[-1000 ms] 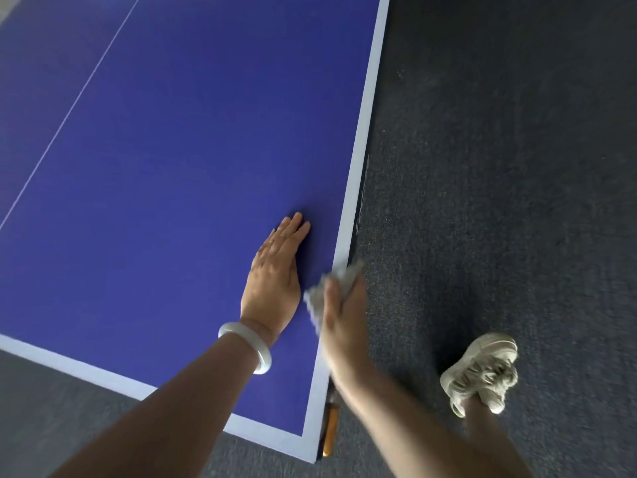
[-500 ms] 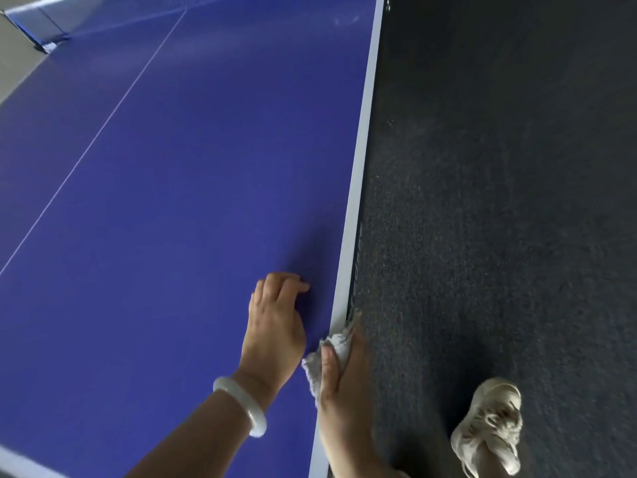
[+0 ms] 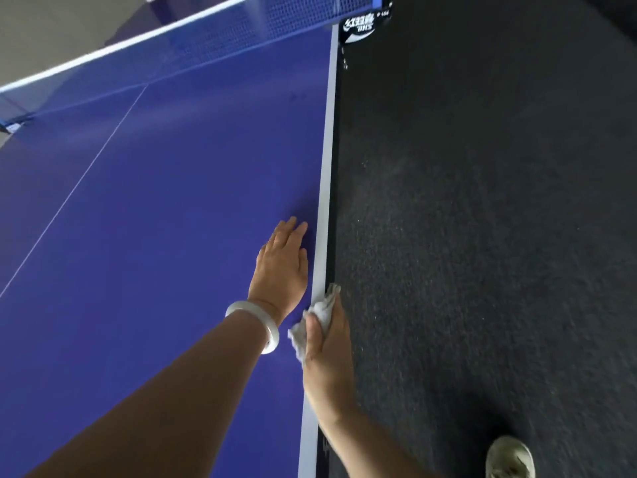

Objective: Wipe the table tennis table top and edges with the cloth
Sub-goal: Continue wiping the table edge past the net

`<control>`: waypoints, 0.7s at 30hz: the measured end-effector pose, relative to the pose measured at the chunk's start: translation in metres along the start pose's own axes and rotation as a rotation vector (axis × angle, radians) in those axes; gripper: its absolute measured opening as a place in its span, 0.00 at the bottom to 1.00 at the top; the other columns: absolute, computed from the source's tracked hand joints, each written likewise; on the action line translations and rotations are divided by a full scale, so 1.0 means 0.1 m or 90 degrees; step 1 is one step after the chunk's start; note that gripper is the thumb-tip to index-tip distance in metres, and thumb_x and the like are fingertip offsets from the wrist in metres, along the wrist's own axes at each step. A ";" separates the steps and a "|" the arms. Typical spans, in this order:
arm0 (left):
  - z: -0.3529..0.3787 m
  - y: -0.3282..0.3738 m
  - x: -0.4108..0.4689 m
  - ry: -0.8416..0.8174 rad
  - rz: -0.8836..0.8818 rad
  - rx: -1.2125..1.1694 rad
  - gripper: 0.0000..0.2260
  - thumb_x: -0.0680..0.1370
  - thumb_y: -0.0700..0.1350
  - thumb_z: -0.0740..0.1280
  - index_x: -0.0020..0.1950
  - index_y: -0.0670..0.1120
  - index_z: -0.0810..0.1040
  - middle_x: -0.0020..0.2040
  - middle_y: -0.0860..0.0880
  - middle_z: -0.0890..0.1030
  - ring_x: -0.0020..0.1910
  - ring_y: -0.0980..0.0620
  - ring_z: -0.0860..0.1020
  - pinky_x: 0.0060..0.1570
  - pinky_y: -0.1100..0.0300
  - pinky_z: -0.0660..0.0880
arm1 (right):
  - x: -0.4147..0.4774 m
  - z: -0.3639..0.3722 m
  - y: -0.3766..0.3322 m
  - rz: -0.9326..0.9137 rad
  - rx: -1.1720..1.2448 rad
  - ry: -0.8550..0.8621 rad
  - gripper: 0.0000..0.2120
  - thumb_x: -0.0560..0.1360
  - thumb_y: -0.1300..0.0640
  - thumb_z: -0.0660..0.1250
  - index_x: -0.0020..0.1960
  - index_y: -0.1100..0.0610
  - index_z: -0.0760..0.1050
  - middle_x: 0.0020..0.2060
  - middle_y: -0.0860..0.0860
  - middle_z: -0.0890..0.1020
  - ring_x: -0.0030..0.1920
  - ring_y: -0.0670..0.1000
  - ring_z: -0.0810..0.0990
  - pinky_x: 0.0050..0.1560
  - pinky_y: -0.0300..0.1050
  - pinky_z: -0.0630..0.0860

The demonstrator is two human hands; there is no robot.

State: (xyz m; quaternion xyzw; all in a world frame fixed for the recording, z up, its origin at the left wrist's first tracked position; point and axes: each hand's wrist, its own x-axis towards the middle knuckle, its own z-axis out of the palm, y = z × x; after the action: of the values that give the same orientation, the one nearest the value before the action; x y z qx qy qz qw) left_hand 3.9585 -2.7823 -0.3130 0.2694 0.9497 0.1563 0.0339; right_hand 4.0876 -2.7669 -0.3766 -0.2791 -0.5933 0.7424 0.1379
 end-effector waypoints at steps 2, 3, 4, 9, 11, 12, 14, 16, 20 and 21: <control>0.04 -0.01 0.29 -0.026 0.014 0.059 0.23 0.86 0.45 0.51 0.81 0.49 0.54 0.81 0.51 0.51 0.80 0.52 0.48 0.78 0.56 0.46 | 0.00 0.00 0.01 -0.039 -0.061 0.042 0.29 0.79 0.47 0.58 0.77 0.58 0.62 0.72 0.50 0.70 0.75 0.52 0.68 0.75 0.53 0.63; 0.06 -0.03 0.39 -0.028 0.005 0.077 0.23 0.86 0.47 0.50 0.81 0.50 0.52 0.82 0.51 0.50 0.80 0.52 0.46 0.78 0.55 0.45 | 0.01 0.00 0.03 -0.054 -0.082 0.062 0.28 0.79 0.48 0.59 0.77 0.54 0.60 0.74 0.49 0.68 0.75 0.48 0.66 0.76 0.48 0.62; 0.08 -0.06 0.46 -0.020 -0.015 0.084 0.23 0.86 0.48 0.49 0.81 0.51 0.51 0.82 0.52 0.49 0.80 0.52 0.46 0.78 0.55 0.44 | 0.02 0.01 0.03 -0.058 -0.085 0.064 0.27 0.80 0.49 0.60 0.76 0.50 0.57 0.75 0.48 0.66 0.75 0.46 0.66 0.76 0.46 0.63; 0.13 -0.15 0.49 0.021 -0.038 0.064 0.22 0.85 0.46 0.50 0.80 0.53 0.55 0.81 0.54 0.52 0.80 0.56 0.48 0.78 0.58 0.43 | 0.28 0.05 -0.04 0.014 -0.073 0.051 0.30 0.77 0.43 0.61 0.76 0.41 0.55 0.75 0.46 0.67 0.74 0.48 0.68 0.73 0.52 0.68; 0.13 -0.14 0.49 0.019 -0.033 0.060 0.22 0.85 0.43 0.51 0.80 0.52 0.56 0.80 0.54 0.53 0.80 0.56 0.49 0.78 0.56 0.45 | 0.80 0.06 -0.22 0.039 -0.014 0.005 0.30 0.79 0.39 0.60 0.78 0.41 0.57 0.76 0.46 0.67 0.76 0.47 0.65 0.75 0.51 0.64; 0.13 -0.13 0.50 0.017 -0.037 0.053 0.22 0.85 0.43 0.51 0.80 0.52 0.57 0.80 0.54 0.53 0.80 0.55 0.49 0.78 0.55 0.46 | 1.16 0.09 -0.30 0.031 -0.004 -0.003 0.29 0.80 0.43 0.60 0.79 0.47 0.58 0.75 0.50 0.67 0.75 0.49 0.66 0.75 0.52 0.64; 0.12 -0.12 0.49 0.014 -0.043 0.049 0.22 0.84 0.47 0.46 0.79 0.52 0.58 0.80 0.54 0.54 0.80 0.56 0.50 0.78 0.55 0.47 | 2.02 0.17 -0.47 0.023 0.001 -0.011 0.27 0.83 0.51 0.60 0.78 0.59 0.59 0.72 0.60 0.70 0.71 0.57 0.72 0.71 0.56 0.69; 0.12 -0.12 0.49 0.009 -0.049 0.046 0.25 0.82 0.52 0.41 0.80 0.53 0.58 0.80 0.55 0.54 0.79 0.59 0.48 0.78 0.56 0.46 | 2.85 0.25 -0.66 0.076 0.026 -0.037 0.22 0.84 0.52 0.60 0.74 0.61 0.63 0.65 0.65 0.75 0.58 0.59 0.80 0.57 0.51 0.79; 0.13 -0.13 0.48 -0.002 -0.059 0.053 0.25 0.82 0.52 0.41 0.80 0.54 0.57 0.80 0.56 0.53 0.79 0.59 0.47 0.78 0.57 0.46 | 3.70 0.29 -0.93 0.078 -0.027 -0.036 0.23 0.83 0.49 0.60 0.74 0.57 0.63 0.62 0.61 0.78 0.50 0.53 0.81 0.37 0.36 0.76; 0.13 -0.13 0.49 -0.005 -0.060 0.055 0.25 0.83 0.51 0.43 0.80 0.54 0.57 0.80 0.56 0.53 0.79 0.58 0.47 0.78 0.56 0.47 | 3.70 0.30 -0.95 0.072 -0.033 -0.026 0.25 0.82 0.47 0.60 0.75 0.55 0.62 0.64 0.60 0.77 0.54 0.55 0.81 0.41 0.38 0.77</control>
State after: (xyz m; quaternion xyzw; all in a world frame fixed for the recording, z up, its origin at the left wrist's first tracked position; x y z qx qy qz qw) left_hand 3.9125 -2.7638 -0.3284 0.2261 0.9671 0.1122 0.0333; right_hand 3.7602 -2.5686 -0.3738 -0.3006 -0.5985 0.7387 0.0763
